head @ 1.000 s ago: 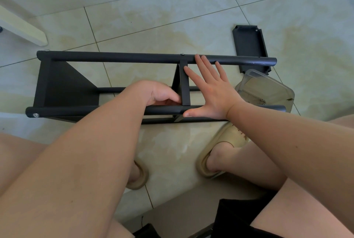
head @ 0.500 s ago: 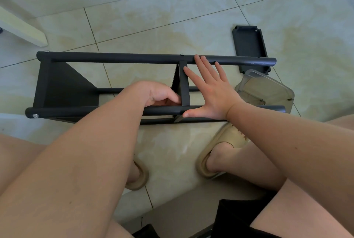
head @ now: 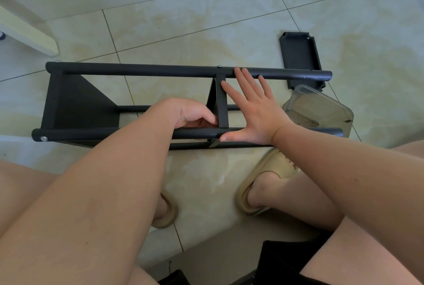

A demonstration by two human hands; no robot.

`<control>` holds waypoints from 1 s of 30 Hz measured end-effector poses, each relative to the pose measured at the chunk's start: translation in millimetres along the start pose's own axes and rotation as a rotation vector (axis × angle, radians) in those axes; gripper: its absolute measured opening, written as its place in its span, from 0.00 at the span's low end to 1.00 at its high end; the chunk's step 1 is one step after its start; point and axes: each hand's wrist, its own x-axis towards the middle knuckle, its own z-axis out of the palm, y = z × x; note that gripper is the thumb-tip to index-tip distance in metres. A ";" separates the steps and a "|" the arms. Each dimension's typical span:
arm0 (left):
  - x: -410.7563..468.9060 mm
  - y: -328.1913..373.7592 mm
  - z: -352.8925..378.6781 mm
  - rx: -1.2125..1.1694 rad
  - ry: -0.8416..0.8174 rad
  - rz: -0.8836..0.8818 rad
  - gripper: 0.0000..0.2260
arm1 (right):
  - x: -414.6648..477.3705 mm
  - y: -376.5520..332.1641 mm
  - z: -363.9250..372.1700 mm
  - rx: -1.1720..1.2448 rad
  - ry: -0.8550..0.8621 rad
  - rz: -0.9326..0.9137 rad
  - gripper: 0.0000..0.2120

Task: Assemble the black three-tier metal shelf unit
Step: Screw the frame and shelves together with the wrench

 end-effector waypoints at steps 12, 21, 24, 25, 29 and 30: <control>0.7 0.9 0.6 0.060 -0.003 0.000 0.17 | -0.3 0.0 0.2 -0.008 0.000 0.001 0.59; -1.6 0.8 -0.7 -0.018 -0.046 0.032 0.10 | -0.1 -0.3 0.2 0.000 0.008 0.001 0.59; -0.6 1.2 0.3 -0.051 -0.056 0.012 0.10 | -0.3 0.1 0.5 0.003 0.005 0.002 0.59; 0.1 1.4 0.6 -0.033 -0.045 0.002 0.11 | -0.3 0.2 0.3 0.005 0.007 0.003 0.59; 1.9 1.3 2.6 0.076 -0.019 0.012 0.08 | -0.3 0.2 -0.5 0.005 0.011 0.001 0.58; 2.0 1.0 1.8 0.070 -0.021 0.015 0.08 | -0.2 0.3 -0.5 0.006 0.011 0.001 0.58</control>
